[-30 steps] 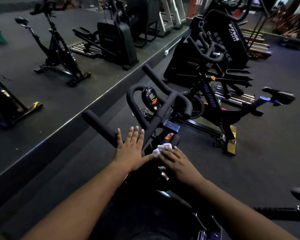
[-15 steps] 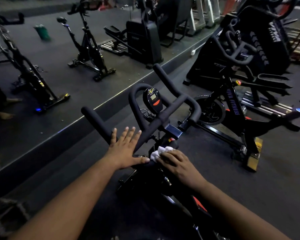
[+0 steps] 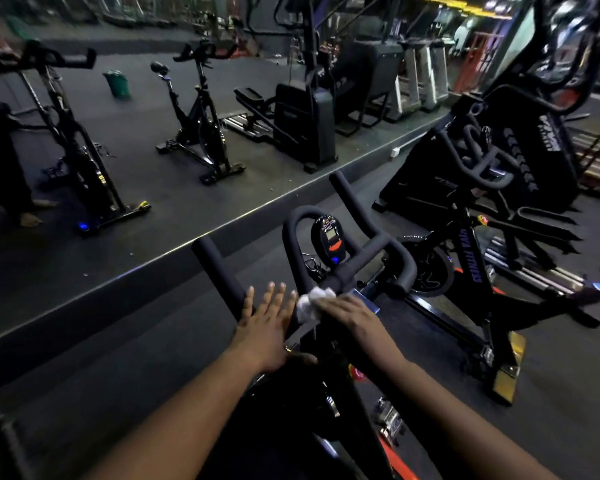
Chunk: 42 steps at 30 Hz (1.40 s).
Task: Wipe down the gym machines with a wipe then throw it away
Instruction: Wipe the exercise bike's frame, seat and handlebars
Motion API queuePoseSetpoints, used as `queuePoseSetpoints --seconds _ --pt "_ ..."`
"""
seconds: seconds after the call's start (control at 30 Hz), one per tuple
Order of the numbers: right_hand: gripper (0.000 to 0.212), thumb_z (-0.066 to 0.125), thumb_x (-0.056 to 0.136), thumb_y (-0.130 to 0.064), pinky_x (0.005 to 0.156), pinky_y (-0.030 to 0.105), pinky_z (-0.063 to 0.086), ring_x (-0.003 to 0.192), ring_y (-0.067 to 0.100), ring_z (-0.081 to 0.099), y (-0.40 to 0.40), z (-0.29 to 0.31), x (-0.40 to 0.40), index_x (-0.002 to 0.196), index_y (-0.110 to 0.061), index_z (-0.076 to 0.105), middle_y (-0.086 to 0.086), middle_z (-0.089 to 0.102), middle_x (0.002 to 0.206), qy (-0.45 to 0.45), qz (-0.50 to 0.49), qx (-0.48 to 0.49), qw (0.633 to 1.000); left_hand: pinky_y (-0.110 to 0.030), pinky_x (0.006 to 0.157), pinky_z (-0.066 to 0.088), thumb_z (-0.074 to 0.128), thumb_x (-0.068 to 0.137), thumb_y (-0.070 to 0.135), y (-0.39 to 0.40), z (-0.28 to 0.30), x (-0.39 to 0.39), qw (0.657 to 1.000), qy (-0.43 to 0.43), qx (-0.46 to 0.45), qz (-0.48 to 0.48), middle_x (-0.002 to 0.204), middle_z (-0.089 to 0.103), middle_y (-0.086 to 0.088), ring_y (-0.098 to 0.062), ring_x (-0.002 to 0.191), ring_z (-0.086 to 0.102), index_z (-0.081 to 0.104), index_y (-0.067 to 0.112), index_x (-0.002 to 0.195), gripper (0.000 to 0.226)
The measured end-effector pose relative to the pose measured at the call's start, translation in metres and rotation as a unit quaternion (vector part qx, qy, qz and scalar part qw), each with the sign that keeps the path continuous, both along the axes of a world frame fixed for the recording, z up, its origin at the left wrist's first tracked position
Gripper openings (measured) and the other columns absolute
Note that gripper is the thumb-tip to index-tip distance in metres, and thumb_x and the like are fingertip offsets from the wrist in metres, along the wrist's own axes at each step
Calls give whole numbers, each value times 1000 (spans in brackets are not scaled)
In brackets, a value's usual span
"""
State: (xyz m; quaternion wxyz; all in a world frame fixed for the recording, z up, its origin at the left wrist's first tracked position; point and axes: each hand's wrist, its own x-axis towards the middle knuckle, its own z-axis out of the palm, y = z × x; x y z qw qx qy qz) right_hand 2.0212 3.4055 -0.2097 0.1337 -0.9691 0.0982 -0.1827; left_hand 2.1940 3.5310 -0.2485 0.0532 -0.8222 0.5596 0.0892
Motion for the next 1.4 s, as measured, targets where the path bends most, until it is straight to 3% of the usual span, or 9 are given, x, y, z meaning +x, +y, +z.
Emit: queuePoseSetpoints --seconds 0.1,0.23,0.43,0.63,0.73,0.87,1.1,1.3,1.4 --pt "61 70 81 -13 100 25 37 112 36 62 -22 -13 37 140 -7 57 14 61 139 66 -51 -18 996 -56 116 -29 7 47 106 3 -4 -2 999 22 -45 8 159 -37 -9 -24 145 -39 -35 13 147 143" --pt "57 46 89 -38 91 41 54 124 32 56 -27 -27 35 142 -18 55 5 50 151 141 -42 -59 987 -53 117 -28 8 55 102 7 -11 -1 997 6 -72 8 163 -34 -12 -28 147 -38 -31 11 153 139" --pt "47 66 76 -32 78 37 55 99 35 65 -52 -13 23 121 -19 68 7 62 139 126 -115 -71 983 -53 115 -30 29 69 100 8 -7 -2 997 10 -72 3 161 -36 -11 -29 147 -38 -32 11 149 134" --pt "42 56 79 -34 77 28 42 90 24 67 -17 -19 31 111 -13 75 6 73 121 108 20 -27 994 -54 116 -28 32 67 100 4 -6 -2 999 4 -48 16 165 -32 -11 -29 150 -35 -35 12 146 135" --pt "40 65 84 -19 96 25 45 105 27 67 -29 7 38 123 -10 72 8 69 128 12 49 -40 998 -56 114 -30 17 48 106 -2 -2 -2 999 6 -20 24 165 -30 -12 -27 148 -36 -38 12 144 145" --pt "43 44 96 -6 122 38 30 144 32 41 -58 32 90 137 -2 59 16 52 149 -31 106 -145 983 -49 103 -42 27 61 106 -2 1 -4 999 9 0 44 164 -33 -9 -20 142 -42 -35 14 148 140" --pt "36 45 85 -9 72 41 62 121 33 64 -67 0 125 111 -1 70 16 68 121 60 126 -180 974 -49 119 -26 46 63 99 2 9 -11 997 29 -8 71 167 -24 -9 -24 149 -35 -20 11 160 146" --pt "43 69 80 0 100 37 52 131 22 58 -96 -29 66 122 -11 72 0 67 133 76 266 -86 957 -50 120 -24 42 68 100 1 -1 -12 996 25 -18 78 168 -26 -6 -20 149 -35 -28 16 154 139" --pt "38 57 86 -16 91 29 51 114 22 67 -104 -21 44 121 -17 73 -1 68 132 64 241 -72 966 -50 117 -28 36 76 95 -9 -2 -15 993 32 -34 110 167 -28 -5 -19 149 -35 -25 18 158 128"
